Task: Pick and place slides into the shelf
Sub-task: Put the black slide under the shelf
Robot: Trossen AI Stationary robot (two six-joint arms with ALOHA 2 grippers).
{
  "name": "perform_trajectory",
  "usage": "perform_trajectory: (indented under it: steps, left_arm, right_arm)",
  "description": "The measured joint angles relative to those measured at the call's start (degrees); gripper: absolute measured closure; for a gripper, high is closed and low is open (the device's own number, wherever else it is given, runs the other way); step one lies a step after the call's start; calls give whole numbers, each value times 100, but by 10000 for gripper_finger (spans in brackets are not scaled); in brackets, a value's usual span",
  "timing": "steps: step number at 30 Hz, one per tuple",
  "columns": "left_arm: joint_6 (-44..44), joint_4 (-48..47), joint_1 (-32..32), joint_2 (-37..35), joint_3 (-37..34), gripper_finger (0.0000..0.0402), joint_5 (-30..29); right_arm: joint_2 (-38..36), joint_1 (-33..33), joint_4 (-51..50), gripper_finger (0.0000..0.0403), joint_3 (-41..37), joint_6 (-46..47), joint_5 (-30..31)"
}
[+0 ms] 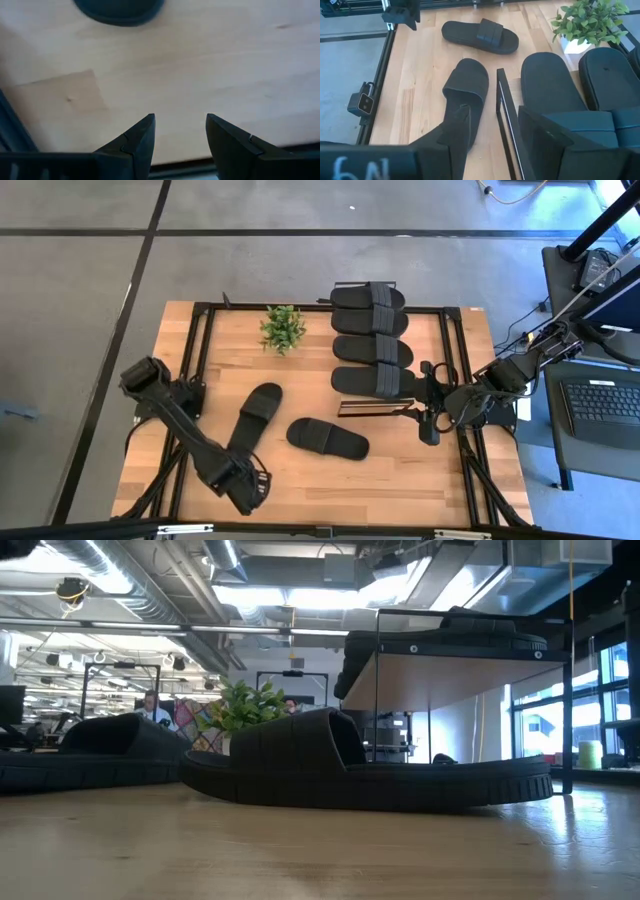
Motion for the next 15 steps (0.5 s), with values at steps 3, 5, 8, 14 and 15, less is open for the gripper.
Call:
perform_trajectory:
  steps: [3, 5, 8, 14, 15]
  left_arm:
    - [-35, 82, -22, 16, -254, 235, 107]
    - [-35, 151, -22, 16, -466, 235, 122]
    - [-35, 400, -17, -17, -802, 235, 127]
    - [-6, 1190, 37, -34, -1423, 235, 143]
    - [1, 1295, 39, -33, -1538, 235, 142]
  right_arm:
    - [0, 0, 0, 236, 0, 3, 0]
    - [0, 0, -2, 236, 0, 5, -2]
    - [0, 0, -4, 236, 0, 8, -55]
    - [0, 0, -2, 236, 0, 10, -94]
    - [2, 0, -2, 236, 0, 10, -94]
